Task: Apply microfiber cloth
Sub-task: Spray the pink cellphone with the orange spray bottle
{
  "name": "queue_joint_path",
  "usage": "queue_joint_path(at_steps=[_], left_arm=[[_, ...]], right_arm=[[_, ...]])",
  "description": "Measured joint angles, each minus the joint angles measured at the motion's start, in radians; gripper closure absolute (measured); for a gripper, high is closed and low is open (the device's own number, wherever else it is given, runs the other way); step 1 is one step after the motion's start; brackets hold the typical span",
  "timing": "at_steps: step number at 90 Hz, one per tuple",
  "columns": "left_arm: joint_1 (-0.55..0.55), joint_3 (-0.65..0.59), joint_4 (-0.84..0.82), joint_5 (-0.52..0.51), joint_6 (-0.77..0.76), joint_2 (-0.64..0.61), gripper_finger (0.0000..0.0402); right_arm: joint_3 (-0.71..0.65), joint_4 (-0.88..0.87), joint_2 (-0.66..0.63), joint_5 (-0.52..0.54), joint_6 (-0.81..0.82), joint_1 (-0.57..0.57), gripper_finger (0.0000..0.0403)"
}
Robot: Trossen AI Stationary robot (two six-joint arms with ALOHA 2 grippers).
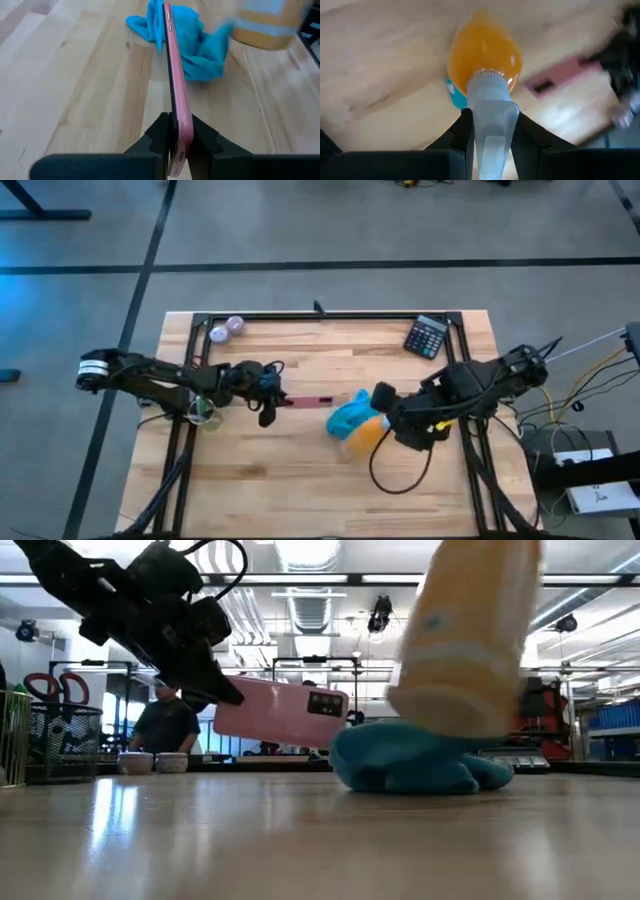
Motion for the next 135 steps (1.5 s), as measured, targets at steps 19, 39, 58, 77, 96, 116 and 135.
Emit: queue_joint_path(at_steps=[19,39,58,77,96,116,135], left_arm=[[0.000,0.001,0.064,-0.001,-0.050,0.051,0.0377],[0.000,0.001,0.205,-0.011,-0.084,0.126,0.0377],[0.000,0.001,0.319,-0.011,-0.103,0.200,0.0377],[0.000,0.039,0.328,-0.011,-0.100,0.253,0.0377],[0.000,0.093,0.287,0.011,-0.096,0.275,0.0377],[0.000,0.120,0.247,0.020,-0.043,0.266,0.0376],[0.000,0.129,0.229,0.025,-0.021,0.266,0.0375]], right_arm=[[-0.001,-0.013,0.054,-0.008,-0.136,0.026,0.0332],[-0.002,-0.006,0.104,0.147,-0.228,0.073,0.0332],[-0.004,-0.011,0.112,0.113,-0.255,0.124,0.0332],[-0.005,-0.018,0.099,0.044,-0.253,0.143,0.0332],[-0.006,-0.004,0.105,0.008,-0.094,0.150,0.0317],[-0.005,0.075,0.105,0.036,0.054,0.148,0.0237],[-0.005,0.083,0.105,0.138,0.110,0.148,0.0237]])
